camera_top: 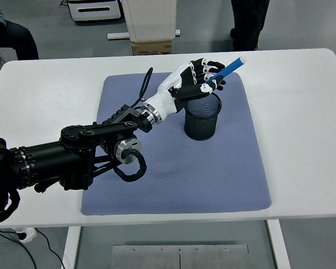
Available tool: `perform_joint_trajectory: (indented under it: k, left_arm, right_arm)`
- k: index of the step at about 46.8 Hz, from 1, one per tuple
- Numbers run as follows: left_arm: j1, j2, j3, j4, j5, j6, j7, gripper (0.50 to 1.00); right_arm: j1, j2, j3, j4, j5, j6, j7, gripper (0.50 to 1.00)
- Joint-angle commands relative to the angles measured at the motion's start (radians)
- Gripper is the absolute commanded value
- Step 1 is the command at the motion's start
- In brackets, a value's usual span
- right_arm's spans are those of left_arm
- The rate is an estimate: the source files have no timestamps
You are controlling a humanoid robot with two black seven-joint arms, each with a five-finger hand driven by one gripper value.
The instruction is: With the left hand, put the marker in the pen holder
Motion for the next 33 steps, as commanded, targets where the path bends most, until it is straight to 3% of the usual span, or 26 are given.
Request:
perform_joint_trajectory:
  k: [1,28,33]
  left_arm:
    - [0.005,-0.004,0.0,0.002,0.0,0.0,0.0,0.5]
    - [0.016,-0.028,0.002,0.039,0.006,0.002,0.0,0.5]
    - [0.017,-0.033,0.002,0.045,0.009,0.003,0.0,0.575]
  right_arm:
    - [0.0,0.0,0.0,0.0,0.0,0.0,0.0,1.0]
    - [0.0,0.0,0.0,-0.001,0.0,0.0,0.0,1.0]
    - [0.0,0.0,0.0,-0.001,0.0,0.0,0.0,1.0]
